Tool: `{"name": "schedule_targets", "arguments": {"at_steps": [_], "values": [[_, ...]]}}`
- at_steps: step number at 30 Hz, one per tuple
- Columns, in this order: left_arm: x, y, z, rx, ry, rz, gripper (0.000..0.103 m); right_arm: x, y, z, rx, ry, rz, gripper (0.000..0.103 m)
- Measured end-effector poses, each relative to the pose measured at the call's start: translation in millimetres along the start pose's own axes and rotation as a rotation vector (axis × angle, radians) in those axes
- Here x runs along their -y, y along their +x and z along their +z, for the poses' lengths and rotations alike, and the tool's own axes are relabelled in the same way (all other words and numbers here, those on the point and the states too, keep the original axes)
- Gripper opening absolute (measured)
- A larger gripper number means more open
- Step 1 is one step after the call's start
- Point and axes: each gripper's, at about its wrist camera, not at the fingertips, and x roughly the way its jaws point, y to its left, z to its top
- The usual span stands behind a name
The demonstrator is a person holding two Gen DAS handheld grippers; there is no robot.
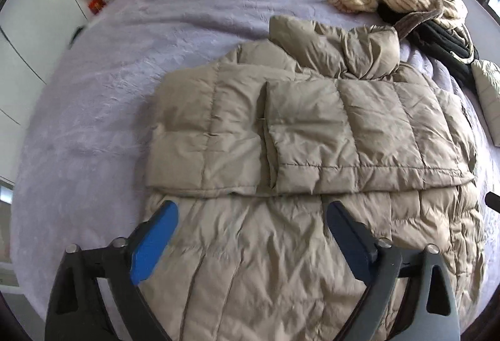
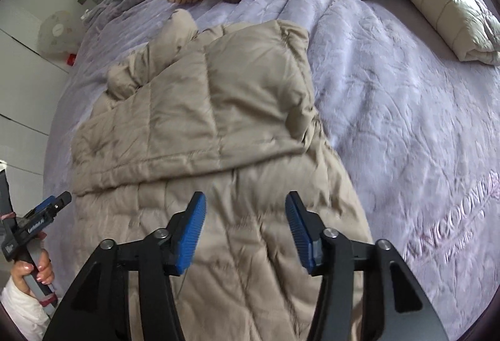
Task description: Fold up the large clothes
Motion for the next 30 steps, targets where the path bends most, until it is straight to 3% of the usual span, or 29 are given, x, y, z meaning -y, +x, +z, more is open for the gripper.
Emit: {"name": "schedule_targets", "arguments": {"at_steps": [4, 6, 7, 16, 19, 22, 30], "values": [[4, -16, -15, -0.031, -0.012, 0.011, 0.097, -2, -13, -9, -0.012, -0.002, 0.01, 0.064], [8, -27, -24, -0.038, -0.012, 0.034, 0.097, -3, -20, -12, -0.017, -0.005, 0.014, 0.085], [10, -31, -27, -0.039, -0.009, 0.055, 0.097, -4, -25, -15, -0.01, -0.01, 0.02, 0.087], [13, -71, -60, -0.052, -0.081, 0.084, 0.097, -9, -67, -34, 0.049, -0.04, 0.082, 0.088], [14, -78, -72, -0.07, -0.08, 0.058, 0.097, -7, -70, -38, 0.019, -0.008, 0.13, 0.089], [15, -87, -85, -0.068, -0.069, 0.086, 0.097, -6, -76, -47, -0.011, 0.02, 0.167, 0.089], [-6, -104, -119, -0.081, -0.096, 0.058, 0.097, -7, -85, -80, -0.029, 0.096, 0.165, 0.089]]}}
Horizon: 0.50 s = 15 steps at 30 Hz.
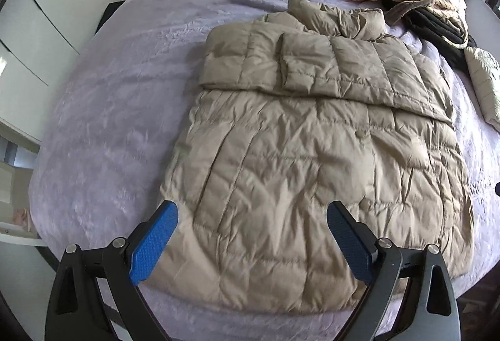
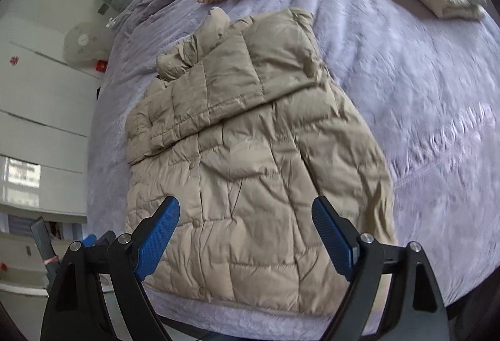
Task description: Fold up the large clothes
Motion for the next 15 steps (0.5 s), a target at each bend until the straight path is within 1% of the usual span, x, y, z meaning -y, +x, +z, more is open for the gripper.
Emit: {"name": "schedule_targets", "arguments": {"at_steps": [2, 6, 12, 13, 15], "values": [[-8, 1, -11, -0.005, 0.004, -0.006, 0.097, 2, 0, -11, 0.003, 0.032, 0.002, 0.089], [-24, 6, -37, -0.012, 0.021, -0.025, 0.097, 6, 7, -48, -0.02, 0.106, -0.004, 0.089], [-58, 19, -90, -0.089, 0.013, -0.061, 0.097, 16, 19, -111, -0.071, 0.218, 0.011, 0.089], [-62, 19, -96, -0.096, 0.013, -0.061, 0.097, 17, 20, -120, -0.074, 0.232, 0.012, 0.089], [-73, 21, -109, -0.114, 0.022, -0.04, 0.097, 22, 20, -137, -0.08, 0.264, 0.016, 0.089]]}}
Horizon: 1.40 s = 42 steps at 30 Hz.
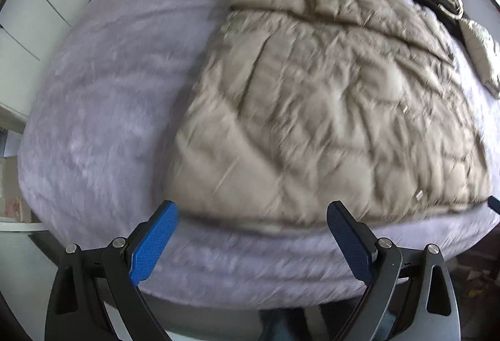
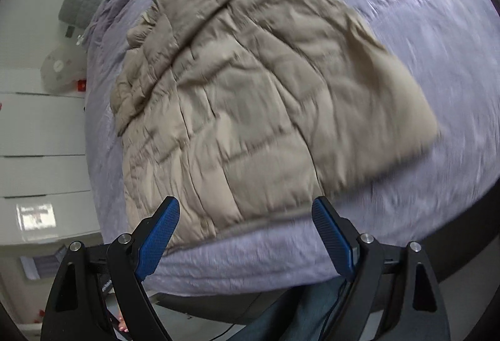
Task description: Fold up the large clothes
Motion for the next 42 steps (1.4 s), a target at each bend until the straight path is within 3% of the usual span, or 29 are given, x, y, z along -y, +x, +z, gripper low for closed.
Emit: {"name": "schedule_targets", "arguments": {"at_steps": [6, 16, 20, 26, 32, 42], "values": [[-17, 4, -21, -0.033, 0.015, 0.014, 0.097, 21, 0, -20, 0.004, 0.091, 0.01, 0.089], [-18, 10, -31, -0.043, 0.023, -0.04, 0.097, 58, -8, -36, 0.024, 0.241, 0.038, 0.089], [-29, 15, -34, -0.054, -0.038, -0.152, 0.097, 67, -9, -39, 0.024, 0.261, 0.058, 0.089], [-57, 41, -39, -0.131, -0.217, -0.346, 0.097, 77, -7, -43, 0.017, 0.283, 0.065, 0.089], [-54, 65, -28, -0.138, -0.303, -0.465, 0.097, 85, -6, -44, 0.01, 0.306, 0.081, 0.089], [-35, 77, 12, -0.128, -0.305, -0.532, 0.097, 93, -5, -22, 0.086, 0.357, 0.199, 0.089]]}}
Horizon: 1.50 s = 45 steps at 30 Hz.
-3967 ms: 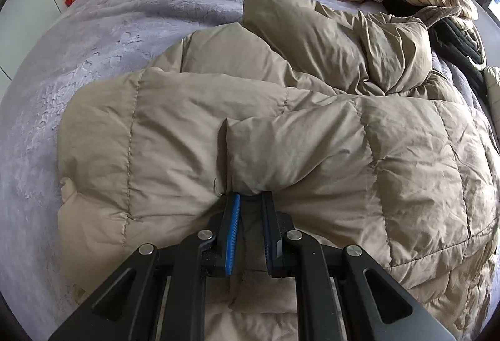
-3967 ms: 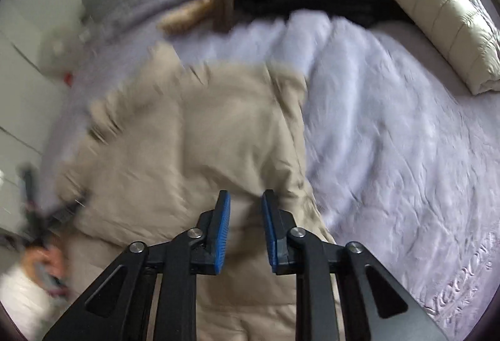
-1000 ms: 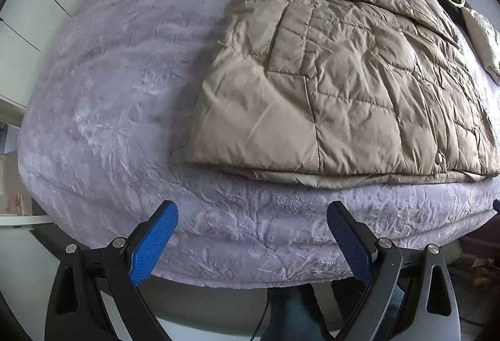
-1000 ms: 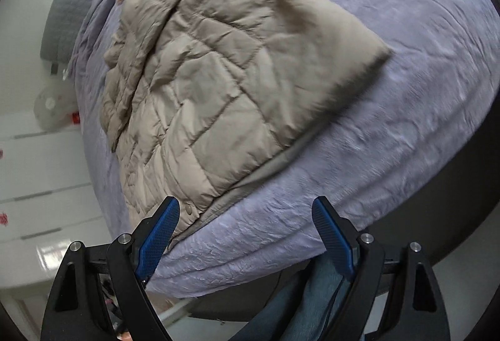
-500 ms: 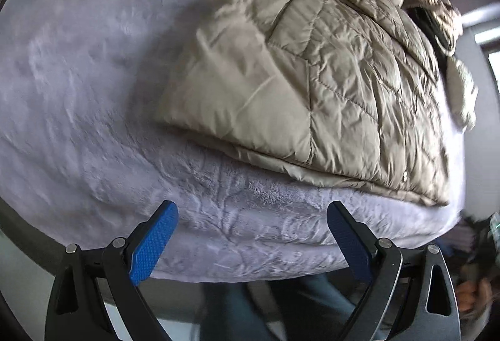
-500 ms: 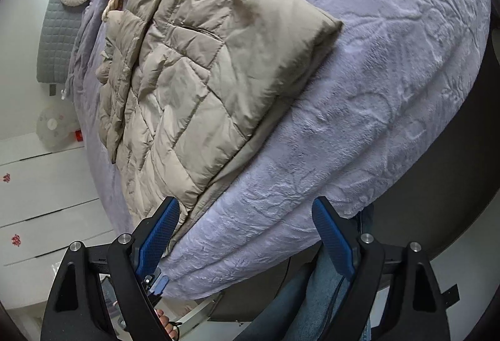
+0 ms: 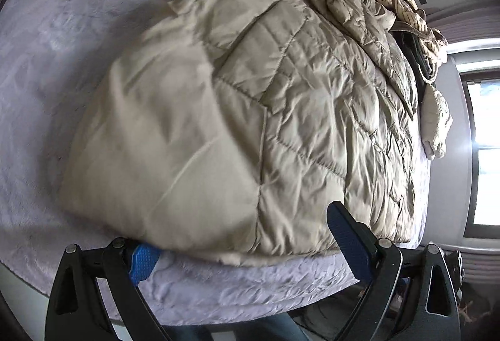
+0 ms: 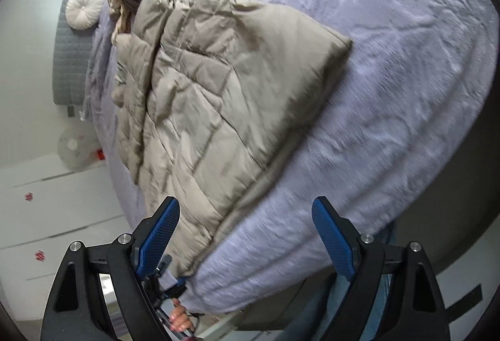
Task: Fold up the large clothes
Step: 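Grasp the jacket hem with both tools and lift it toward the collar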
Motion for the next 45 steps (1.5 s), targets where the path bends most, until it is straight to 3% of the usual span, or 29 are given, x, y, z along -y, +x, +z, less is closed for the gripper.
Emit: {"name": "schedule_targets", "arguments": {"at_steps": [4, 9, 13, 14, 15, 16, 18, 20, 21, 22, 24, 25, 31, 37, 41, 45], "values": [[4, 9, 4, -0.013, -0.006, 0.017, 0.097, 0, 13, 21, 0.015, 0.026, 0.01, 0.089], [12, 21, 5, -0.036, -0.003, 0.05, 0.097, 6, 39, 43, -0.026, 0.063, -0.021, 0.089], [20, 27, 11, -0.043, -0.003, 0.064, 0.096, 3, 56, 56, -0.066, 0.087, 0.029, 0.089], [21, 26, 12, -0.037, -0.008, 0.059, 0.091, 2, 60, 59, -0.079, 0.094, 0.047, 0.089], [22, 24, 14, -0.029, -0.014, 0.052, 0.074, 1, 63, 61, -0.093, 0.099, 0.068, 0.089], [23, 23, 17, -0.032, -0.018, 0.052, 0.064, 2, 65, 63, -0.103, 0.103, 0.081, 0.089], [22, 20, 21, -0.043, -0.024, 0.048, 0.022, 1, 68, 66, -0.123, 0.122, 0.108, 0.088], [17, 13, 25, -0.045, -0.045, 0.025, 0.017, 2, 70, 68, -0.151, 0.147, 0.12, 0.077], [17, 9, 27, -0.044, -0.05, 0.015, 0.013, 3, 70, 69, -0.166, 0.16, 0.125, 0.061], [17, 5, 28, -0.041, -0.051, 0.01, 0.013, 6, 70, 71, -0.177, 0.169, 0.127, 0.052], [21, -4, 31, -0.035, -0.044, 0.015, 0.013, 9, 70, 76, -0.199, 0.189, 0.136, 0.024], [23, -7, 32, -0.035, -0.041, 0.02, 0.013, 8, 69, 79, -0.208, 0.188, 0.133, 0.016], [43, -34, 44, 0.023, -0.059, 0.026, 0.013, -21, 57, 96, -0.259, 0.089, 0.193, 0.01], [77, -70, 74, 0.143, -0.023, 0.012, 0.013, -88, 42, 132, -0.249, -0.08, 0.275, 0.009], [105, -88, 115, 0.226, 0.037, 0.009, 0.013, -152, 39, 161, -0.202, -0.228, 0.276, 0.009], [125, -85, 169, 0.252, 0.108, 0.005, 0.013, -212, 50, 189, -0.157, -0.345, 0.276, 0.009]]}}
